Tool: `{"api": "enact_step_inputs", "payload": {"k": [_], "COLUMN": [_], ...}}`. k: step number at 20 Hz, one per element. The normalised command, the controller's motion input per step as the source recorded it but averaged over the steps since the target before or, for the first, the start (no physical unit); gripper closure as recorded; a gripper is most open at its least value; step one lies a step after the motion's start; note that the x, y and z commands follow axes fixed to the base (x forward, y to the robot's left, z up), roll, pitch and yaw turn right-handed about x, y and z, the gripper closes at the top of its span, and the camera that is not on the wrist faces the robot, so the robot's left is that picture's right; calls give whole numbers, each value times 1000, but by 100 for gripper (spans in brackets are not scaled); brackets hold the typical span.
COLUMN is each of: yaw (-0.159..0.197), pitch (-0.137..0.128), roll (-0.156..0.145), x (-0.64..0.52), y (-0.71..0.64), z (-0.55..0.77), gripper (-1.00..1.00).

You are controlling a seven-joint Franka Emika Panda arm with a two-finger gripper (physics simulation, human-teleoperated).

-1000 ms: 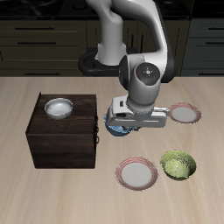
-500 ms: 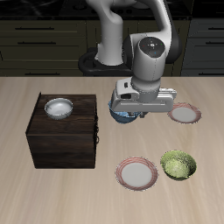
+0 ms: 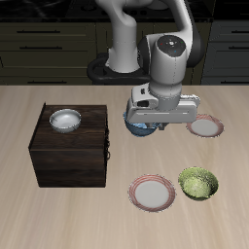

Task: Place the blue bowl on the plate next to the green bowl

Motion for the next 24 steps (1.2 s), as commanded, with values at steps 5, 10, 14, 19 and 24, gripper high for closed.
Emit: {"api": "enact_step_inputs", "payload": {"k": [5,10,14,19,24], "yaw": [8,6,6,4,-16], "pitch": [-16,-1,-26,-15,3], "roll": [0,-8,-18,-19,-38], "x": [229,266,347,287,455], "y": [113,110,111,42,-68], "z": [117,71,135,96,75], "gripper": [100,100,100,100,100]}}
